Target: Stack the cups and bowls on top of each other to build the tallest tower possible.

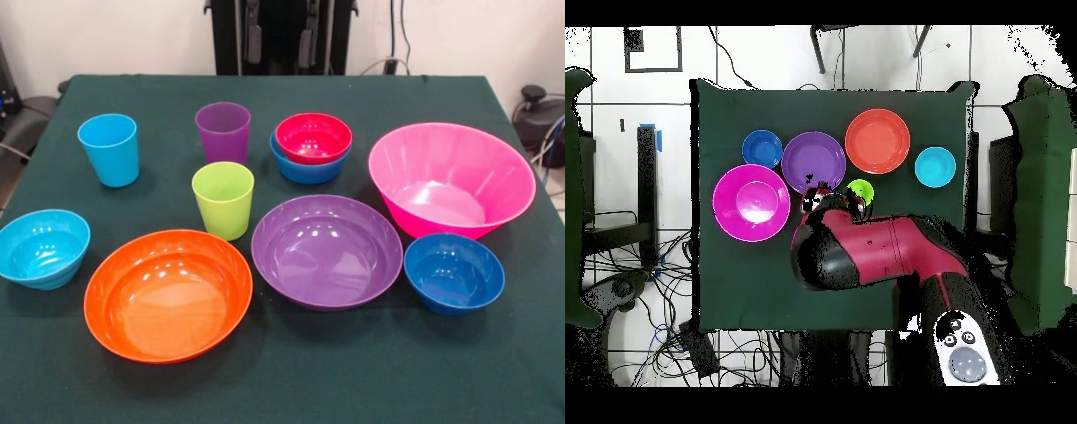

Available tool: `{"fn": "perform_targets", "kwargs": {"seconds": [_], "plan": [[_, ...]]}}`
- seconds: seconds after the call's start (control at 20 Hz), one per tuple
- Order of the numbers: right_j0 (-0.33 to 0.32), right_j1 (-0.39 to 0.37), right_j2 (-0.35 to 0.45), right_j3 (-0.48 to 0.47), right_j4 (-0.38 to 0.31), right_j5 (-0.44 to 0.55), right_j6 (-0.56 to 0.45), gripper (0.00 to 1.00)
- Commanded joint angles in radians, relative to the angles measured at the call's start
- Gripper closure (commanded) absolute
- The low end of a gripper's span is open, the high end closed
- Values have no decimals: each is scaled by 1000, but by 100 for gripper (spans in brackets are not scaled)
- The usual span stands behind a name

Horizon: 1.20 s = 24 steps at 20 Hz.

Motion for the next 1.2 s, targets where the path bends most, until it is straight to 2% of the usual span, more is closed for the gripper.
{"fn": "perform_targets", "kwargs": {"seconds": [0.05,0.3,0.5,0.7,0.8,0.9,1.0,1.2], "plan": [[-24,7,64,-26,50,331,-212,0],[-16,51,58,-47,9,298,-179,0],[-26,161,60,-110,-66,223,-165,0],[-53,247,81,-181,-106,199,-216,0],[-55,275,83,-203,-127,180,-213,0],[-39,312,67,-224,-155,134,-170,0],[-32,341,63,-237,-167,105,-144,0],[-49,352,72,-228,-172,86,-140,0]]}}
